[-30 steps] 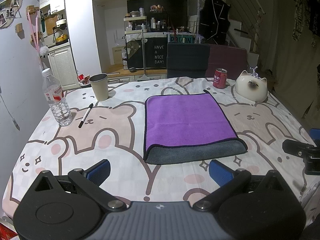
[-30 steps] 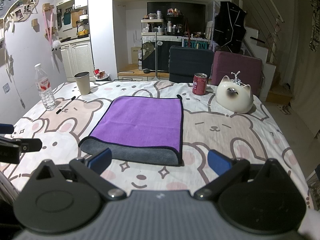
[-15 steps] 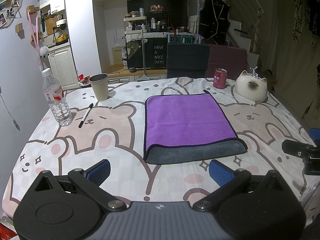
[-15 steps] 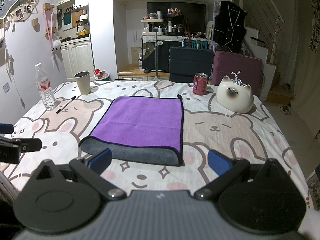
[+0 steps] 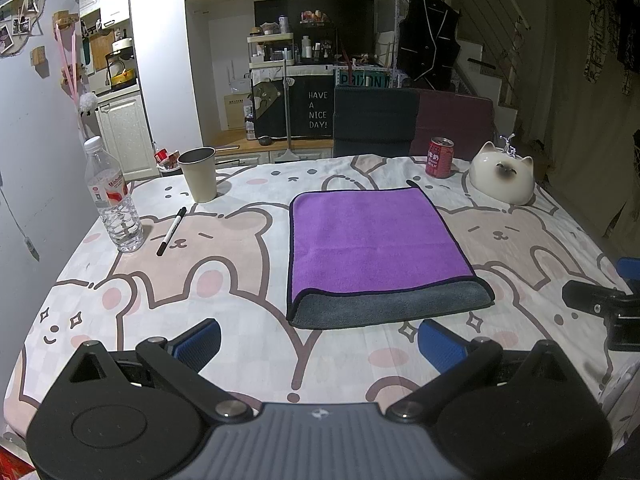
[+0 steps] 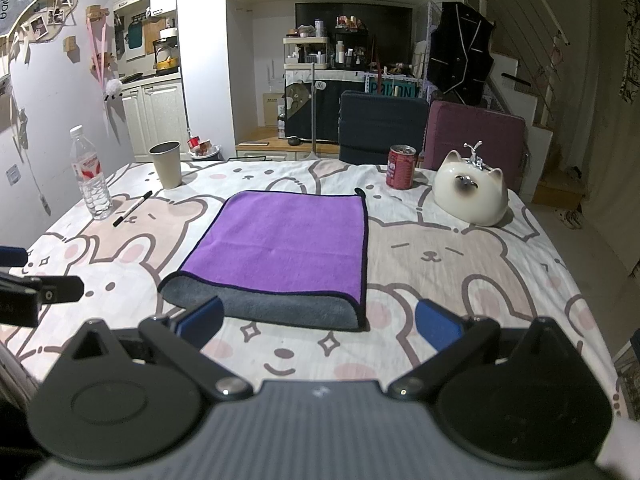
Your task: Fold towel
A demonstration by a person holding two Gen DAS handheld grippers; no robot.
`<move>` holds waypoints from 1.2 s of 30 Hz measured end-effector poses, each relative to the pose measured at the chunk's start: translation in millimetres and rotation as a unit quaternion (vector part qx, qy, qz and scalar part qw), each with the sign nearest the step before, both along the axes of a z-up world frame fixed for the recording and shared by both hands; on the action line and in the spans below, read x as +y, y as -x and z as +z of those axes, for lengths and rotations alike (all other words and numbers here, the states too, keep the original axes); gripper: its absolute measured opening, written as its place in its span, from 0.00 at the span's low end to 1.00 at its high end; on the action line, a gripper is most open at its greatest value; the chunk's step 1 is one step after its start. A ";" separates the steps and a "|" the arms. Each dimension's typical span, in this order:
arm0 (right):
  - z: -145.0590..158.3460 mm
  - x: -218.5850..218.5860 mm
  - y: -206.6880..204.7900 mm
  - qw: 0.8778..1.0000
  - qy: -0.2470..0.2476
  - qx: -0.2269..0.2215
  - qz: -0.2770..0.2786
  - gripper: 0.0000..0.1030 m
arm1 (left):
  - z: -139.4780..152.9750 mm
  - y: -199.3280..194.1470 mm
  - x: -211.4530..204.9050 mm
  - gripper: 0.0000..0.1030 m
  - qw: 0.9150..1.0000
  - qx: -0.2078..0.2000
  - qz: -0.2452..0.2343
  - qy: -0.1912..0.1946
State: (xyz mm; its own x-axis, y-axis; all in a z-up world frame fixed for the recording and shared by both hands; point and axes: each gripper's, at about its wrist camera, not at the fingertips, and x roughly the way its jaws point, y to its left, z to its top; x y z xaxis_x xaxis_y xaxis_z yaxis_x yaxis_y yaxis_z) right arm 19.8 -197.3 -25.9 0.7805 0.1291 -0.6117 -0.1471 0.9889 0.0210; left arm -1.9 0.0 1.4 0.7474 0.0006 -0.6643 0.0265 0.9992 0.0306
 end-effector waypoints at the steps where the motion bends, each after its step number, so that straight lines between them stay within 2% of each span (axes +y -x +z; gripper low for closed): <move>1: 0.0 0.0 0.0 1.000 0.000 0.000 0.000 1.00 | 0.0 -0.1 0.2 1.00 1.000 0.000 0.000 0.000; 36: -1.3 0.3 -1.7 1.000 -0.001 0.003 0.000 1.00 | -2.6 -1.8 1.9 1.00 1.000 0.004 -0.001 0.002</move>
